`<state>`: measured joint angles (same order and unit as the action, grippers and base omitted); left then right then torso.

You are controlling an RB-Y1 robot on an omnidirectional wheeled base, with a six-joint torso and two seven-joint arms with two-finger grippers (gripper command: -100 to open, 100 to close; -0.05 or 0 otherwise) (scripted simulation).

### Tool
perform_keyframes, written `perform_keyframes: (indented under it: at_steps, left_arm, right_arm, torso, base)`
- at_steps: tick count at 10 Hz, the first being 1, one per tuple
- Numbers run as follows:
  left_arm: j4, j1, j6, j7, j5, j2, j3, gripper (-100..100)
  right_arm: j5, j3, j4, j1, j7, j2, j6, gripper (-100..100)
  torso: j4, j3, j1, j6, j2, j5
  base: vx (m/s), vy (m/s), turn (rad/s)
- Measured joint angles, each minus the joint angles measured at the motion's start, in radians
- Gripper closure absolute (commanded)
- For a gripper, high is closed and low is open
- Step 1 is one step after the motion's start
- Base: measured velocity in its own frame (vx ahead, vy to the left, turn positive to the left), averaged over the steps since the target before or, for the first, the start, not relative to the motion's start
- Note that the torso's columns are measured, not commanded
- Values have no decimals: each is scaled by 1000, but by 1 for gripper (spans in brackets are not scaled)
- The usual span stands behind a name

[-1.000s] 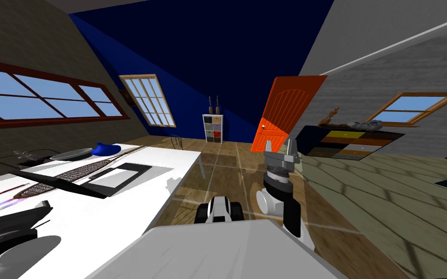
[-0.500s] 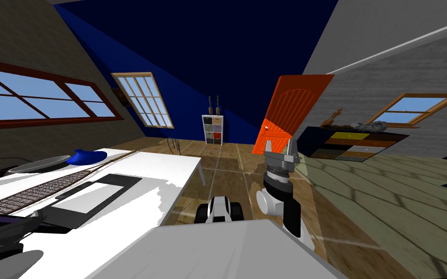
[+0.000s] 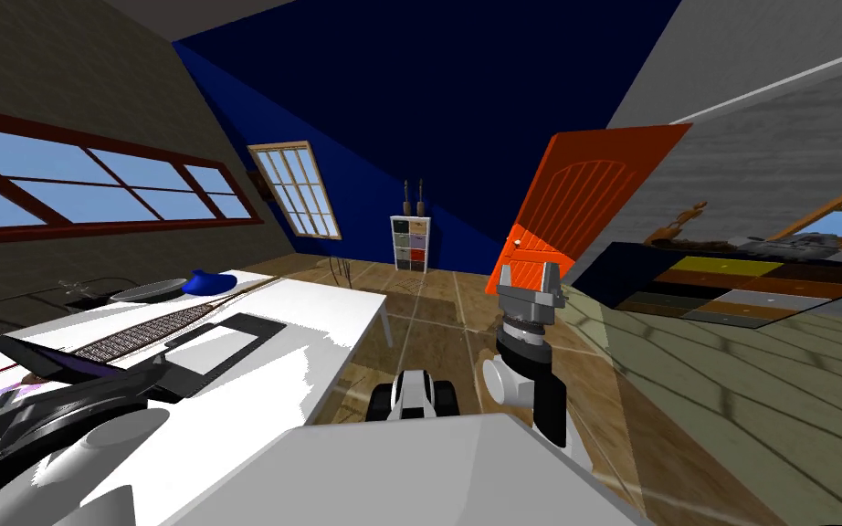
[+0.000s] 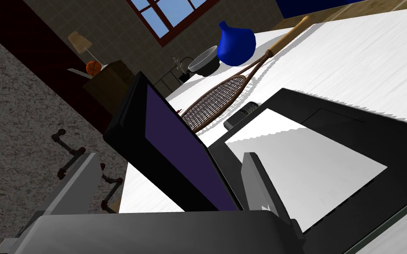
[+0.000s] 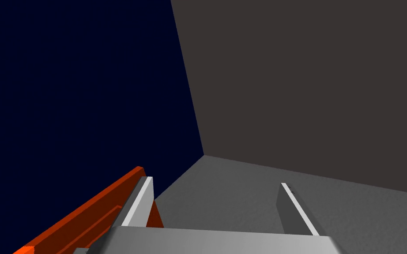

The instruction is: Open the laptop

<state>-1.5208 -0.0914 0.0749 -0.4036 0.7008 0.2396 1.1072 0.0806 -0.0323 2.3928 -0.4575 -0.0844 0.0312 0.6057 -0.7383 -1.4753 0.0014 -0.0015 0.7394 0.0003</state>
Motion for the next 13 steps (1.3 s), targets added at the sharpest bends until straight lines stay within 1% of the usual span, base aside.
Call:
perform_keyframes:
  at_steps: [1,2,3,4,5,7,8,9,10,11,12,13]
  left_arm:
    - [25,41,-5,2,-21,-7,-12,-100]
    - [46,62,6,1,-24,-2,-16,-100]
    - [30,101,9,3,-50,-15,-24,-100]
    - [56,139,-11,1,-53,9,-50,-100]
    - [93,163,-28,-2,-49,33,-73,-100]
    - [125,169,-26,-3,-49,35,-78,-100]
    - [156,169,-32,-4,-47,36,-85,-100]
    - [187,194,-59,-10,-52,54,-117,-100]
    - [224,224,-80,-15,-55,72,-150,-100]
    - [256,229,-90,-20,-52,76,-169,-100]
    - [285,234,-93,-23,-51,82,-174,-100]
    - [281,264,-78,-16,-72,87,-178,-100]
  right_arm:
    - [0,0,0,0,0,0,0,0]
    - [0,0,0,0,0,0,0,0]
    - [0,0,0,0,0,0,0,0]
    - [0,0,0,0,0,0,0,0]
    - [0,0,0,0,0,0,0,0]
    - [0,0,0,0,0,0,0,0]
    - [0,0,0,0,0,0,0,0]
    - [0,0,0,0,0,0,0,0]
    - [0,0,0,0,0,0,0,0]
    - [0,0,0,0,0,0,0,0]
    - [0,0,0,0,0,0,0,0]
    - [0,0,0,0,0,0,0,0]
  torso:
    - [1,-1,-1,2,-2,0]
    - [1,-2,-2,2,-4,0]
    - [1,-2,-2,0,-3,-1]
    - [0,-1,-2,2,-2,-1]
    - [0,-1,-1,3,-2,0]
    - [3,-3,3,4,-6,6]
    - [3,-3,3,4,-6,4]
    - [1,-2,0,1,-4,1]
    - [0,-1,-2,3,-2,0]
    - [0,0,-2,2,-1,0]
    - [1,-1,-1,2,-2,0]
    - [0,-1,-1,1,-1,0]
  base:
    - [-16,-14,-29]
    - [-20,-17,298]
    - [-24,-22,241]
    - [-10,-10,-7]
    - [0,7,-19]
    - [0,4,-6]
    - [-18,-22,373]
    - [-22,-20,212]
    - [-11,-4,-46]
    - [-3,2,-29]
    - [-32,-6,315]
    - [-32,-15,216]
